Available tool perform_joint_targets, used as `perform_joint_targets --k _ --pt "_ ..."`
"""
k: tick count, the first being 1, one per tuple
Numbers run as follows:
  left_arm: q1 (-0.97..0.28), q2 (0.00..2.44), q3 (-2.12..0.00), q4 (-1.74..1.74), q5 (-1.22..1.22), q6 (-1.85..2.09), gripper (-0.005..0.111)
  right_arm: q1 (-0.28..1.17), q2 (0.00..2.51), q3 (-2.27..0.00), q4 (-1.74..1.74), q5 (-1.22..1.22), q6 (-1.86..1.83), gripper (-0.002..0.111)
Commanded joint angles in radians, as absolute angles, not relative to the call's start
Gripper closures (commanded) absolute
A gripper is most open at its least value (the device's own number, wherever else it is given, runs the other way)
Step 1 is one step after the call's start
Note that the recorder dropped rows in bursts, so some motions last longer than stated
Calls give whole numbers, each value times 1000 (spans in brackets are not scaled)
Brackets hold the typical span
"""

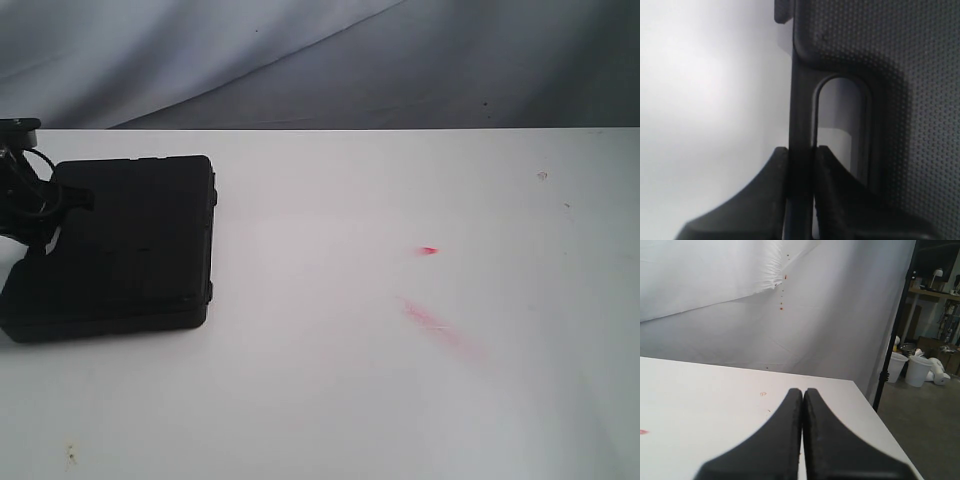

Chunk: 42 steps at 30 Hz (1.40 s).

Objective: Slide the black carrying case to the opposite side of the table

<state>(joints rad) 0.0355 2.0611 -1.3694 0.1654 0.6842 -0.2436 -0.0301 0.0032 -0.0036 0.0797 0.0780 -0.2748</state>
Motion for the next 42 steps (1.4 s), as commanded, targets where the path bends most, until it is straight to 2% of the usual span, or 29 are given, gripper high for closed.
perform_joint_targets --k 1,10,21,34,42 --pt "30 2040 -1372 166 659 -260 107 -30 0 0 83 79 -279 108" --pt "30 2040 -1372 166 659 -260 103 -30 0 0 83 79 -279 108" --pt "30 2040 -1372 166 655 -267 72 -30 0 0 83 79 -279 108" --pt "30 2014 -1379 186 641 -261 72 -30 0 0 83 79 -279 108" --pt "30 1932 -1379 222 641 -261 79 -30 0 0 83 79 -279 108"
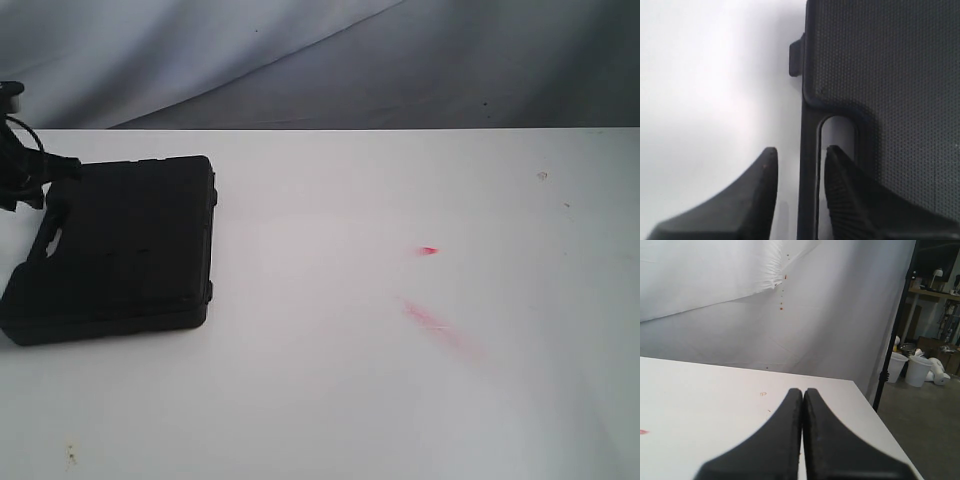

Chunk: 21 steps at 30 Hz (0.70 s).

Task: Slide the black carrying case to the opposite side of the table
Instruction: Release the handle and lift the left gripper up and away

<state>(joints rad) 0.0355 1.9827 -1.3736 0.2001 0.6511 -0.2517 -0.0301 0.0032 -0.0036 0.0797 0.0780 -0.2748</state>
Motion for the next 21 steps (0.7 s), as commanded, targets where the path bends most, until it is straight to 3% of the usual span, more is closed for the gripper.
perform_joint_targets --k 1,4,7,21 --pt "30 1926 -1379 222 639 -261 80 -30 0 0 83 79 -279 108" --pt "30 1914 -1379 224 639 -258 87 -30 0 0 83 79 -279 108" --pt "30 1914 -1379 226 643 -258 107 -30 0 0 83 79 -279 108" --pt "30 1826 -1377 226 638 -253 107 -30 0 0 91 79 -280 108"
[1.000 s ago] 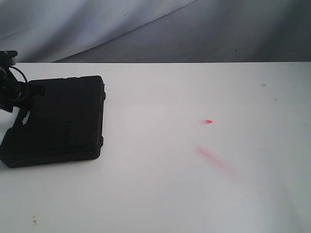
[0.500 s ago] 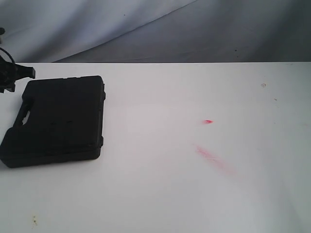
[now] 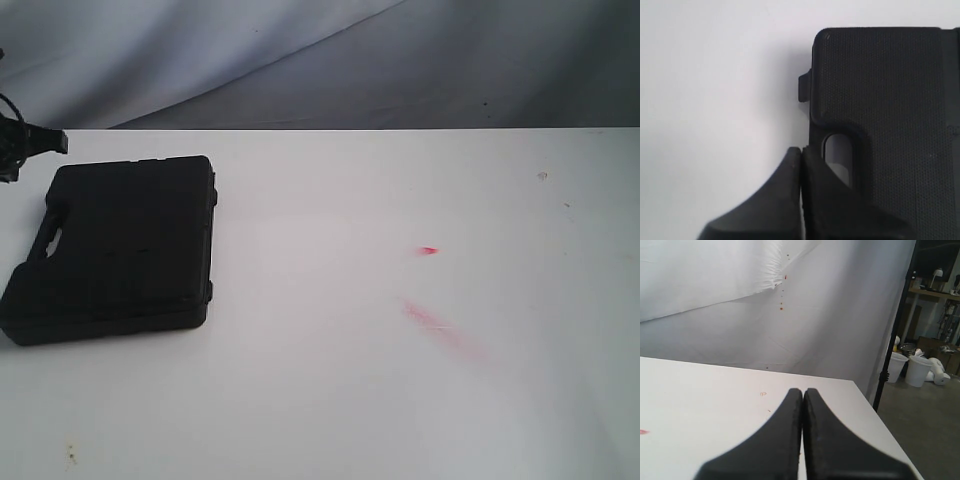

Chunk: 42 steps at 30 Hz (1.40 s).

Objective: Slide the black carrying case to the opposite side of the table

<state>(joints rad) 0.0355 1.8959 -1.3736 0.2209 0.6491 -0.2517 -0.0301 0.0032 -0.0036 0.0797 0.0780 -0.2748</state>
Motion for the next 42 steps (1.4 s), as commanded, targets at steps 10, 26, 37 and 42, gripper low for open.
perform_joint_targets --k 10,26,37,42 --pt "30 1503 -1328 216 634 -200 107 -30 0 0 91 79 -280 108" --pt "30 889 -913 219 232 -166 107 -30 0 0 91 79 -280 108" --pt "30 451 -658 125 427 -156 107 -30 0 0 91 79 -280 108" --pt "30 245 -574 125 462 -84 107 -30 0 0 91 79 -280 108"
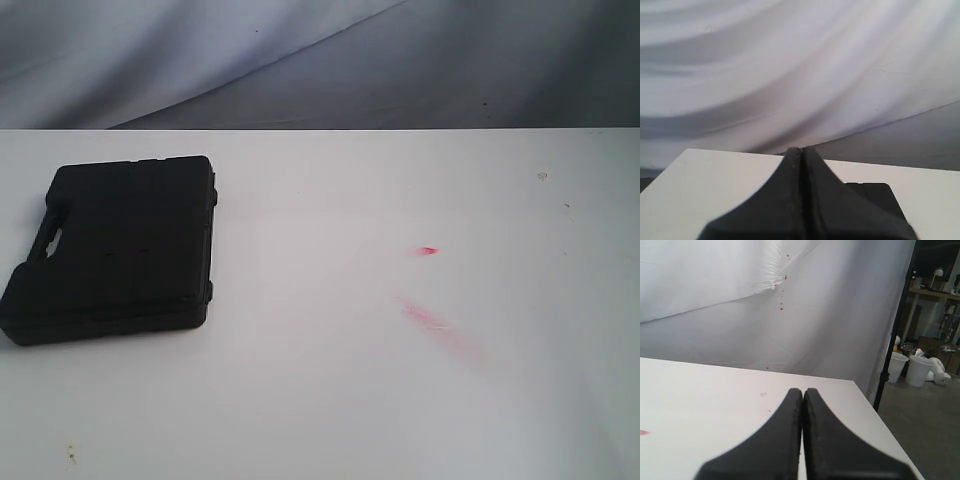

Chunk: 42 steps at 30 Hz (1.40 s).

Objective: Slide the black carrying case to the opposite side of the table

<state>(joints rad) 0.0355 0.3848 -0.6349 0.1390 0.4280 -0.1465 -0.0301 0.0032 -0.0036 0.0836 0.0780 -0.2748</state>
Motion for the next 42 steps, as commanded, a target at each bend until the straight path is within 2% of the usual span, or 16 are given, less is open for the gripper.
perform_joint_targets --k 1,6,11,15,23,31,38,42 --pt "30 192 -551 123 469 -67 107 -30 0 0 91 79 -280 108" --pt "30 5 -465 121 480 -65 107 -30 0 0 91 79 -280 108" --pt "28 0 -404 -16 587 0 107 -30 0 0 91 79 -280 108" --pt "28 0 -351 -210 533 173 107 -30 0 0 91 79 -280 108" --pt "30 0 -306 -365 414 185 107 -30 0 0 91 79 -280 108" --pt "30 0 -264 -332 429 192 107 -30 0 0 91 79 -280 108" --pt "30 0 -162 -329 305 175 107 -30 0 0 91 79 -280 108" --pt "30 0 -137 -196 265 0 107 -30 0 0 91 79 -280 108"
